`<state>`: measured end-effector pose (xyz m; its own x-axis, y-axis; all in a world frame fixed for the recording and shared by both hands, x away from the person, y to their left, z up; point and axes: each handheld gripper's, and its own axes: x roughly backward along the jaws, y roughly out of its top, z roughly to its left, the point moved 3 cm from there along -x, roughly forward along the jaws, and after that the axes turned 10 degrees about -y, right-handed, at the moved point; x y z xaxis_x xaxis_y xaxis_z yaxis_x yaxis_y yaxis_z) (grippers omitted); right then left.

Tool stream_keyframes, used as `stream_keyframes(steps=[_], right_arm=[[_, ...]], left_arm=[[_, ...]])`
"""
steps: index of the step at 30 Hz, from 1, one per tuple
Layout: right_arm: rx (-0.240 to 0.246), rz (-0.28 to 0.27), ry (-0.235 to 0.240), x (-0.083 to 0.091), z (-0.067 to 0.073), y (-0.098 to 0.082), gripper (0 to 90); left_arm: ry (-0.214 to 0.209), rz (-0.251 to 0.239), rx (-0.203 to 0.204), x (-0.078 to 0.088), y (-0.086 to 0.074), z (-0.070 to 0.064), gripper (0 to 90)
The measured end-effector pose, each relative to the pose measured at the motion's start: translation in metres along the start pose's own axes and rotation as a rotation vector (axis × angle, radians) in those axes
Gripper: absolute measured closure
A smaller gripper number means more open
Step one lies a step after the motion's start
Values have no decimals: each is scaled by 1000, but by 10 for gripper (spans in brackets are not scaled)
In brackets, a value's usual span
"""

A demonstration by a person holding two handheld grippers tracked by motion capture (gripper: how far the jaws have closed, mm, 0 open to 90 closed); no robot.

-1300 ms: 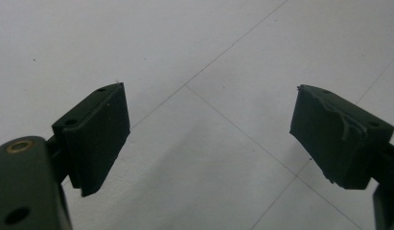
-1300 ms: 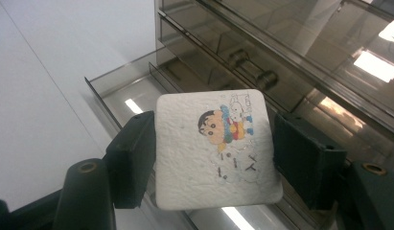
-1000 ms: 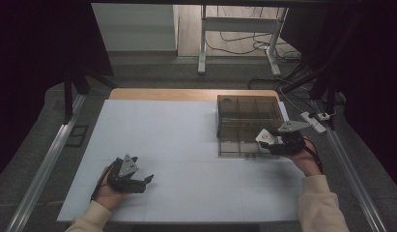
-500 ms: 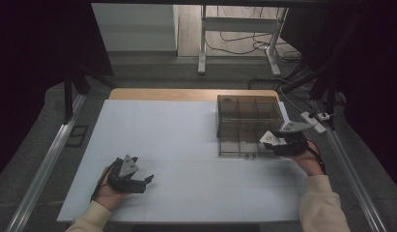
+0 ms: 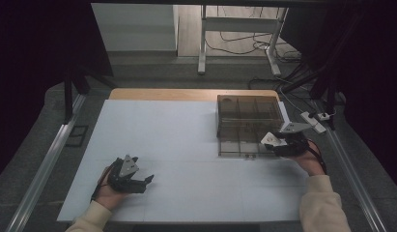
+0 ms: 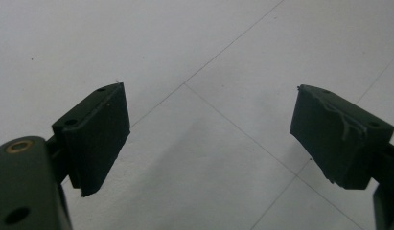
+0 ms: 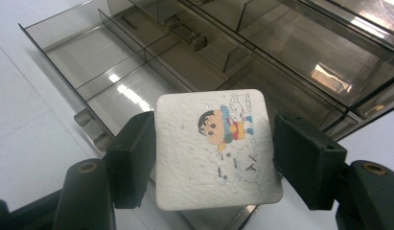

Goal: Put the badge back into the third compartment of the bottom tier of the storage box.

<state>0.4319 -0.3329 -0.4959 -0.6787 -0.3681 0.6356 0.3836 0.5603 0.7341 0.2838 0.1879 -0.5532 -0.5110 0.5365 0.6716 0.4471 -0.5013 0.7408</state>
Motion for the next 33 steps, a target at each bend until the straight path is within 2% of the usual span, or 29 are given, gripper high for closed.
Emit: stream_keyframes(steps=[5, 9, 15, 18, 26, 33], right_arm=[[-7, 26, -25, -2, -1, -1, 327], [-8, 22, -27, -2, 0, 1, 327], [-43, 49, -73, -4, 0, 3, 327], [-50, 52, -80, -4, 2, 5, 327], [-77, 47, -77, -5, 4, 7, 292], [-106, 41, -72, -3, 2, 7, 299]], left_arm=[[1, -2, 1, 0, 0, 0, 133], [1, -1, 1, 0, 0, 0, 133], [2, -1, 1, 0, 0, 0, 133], [1, -1, 2, 0, 0, 0, 134], [2, 0, 0, 0, 0, 0, 133], [1, 2, 0, 0, 0, 0, 133]])
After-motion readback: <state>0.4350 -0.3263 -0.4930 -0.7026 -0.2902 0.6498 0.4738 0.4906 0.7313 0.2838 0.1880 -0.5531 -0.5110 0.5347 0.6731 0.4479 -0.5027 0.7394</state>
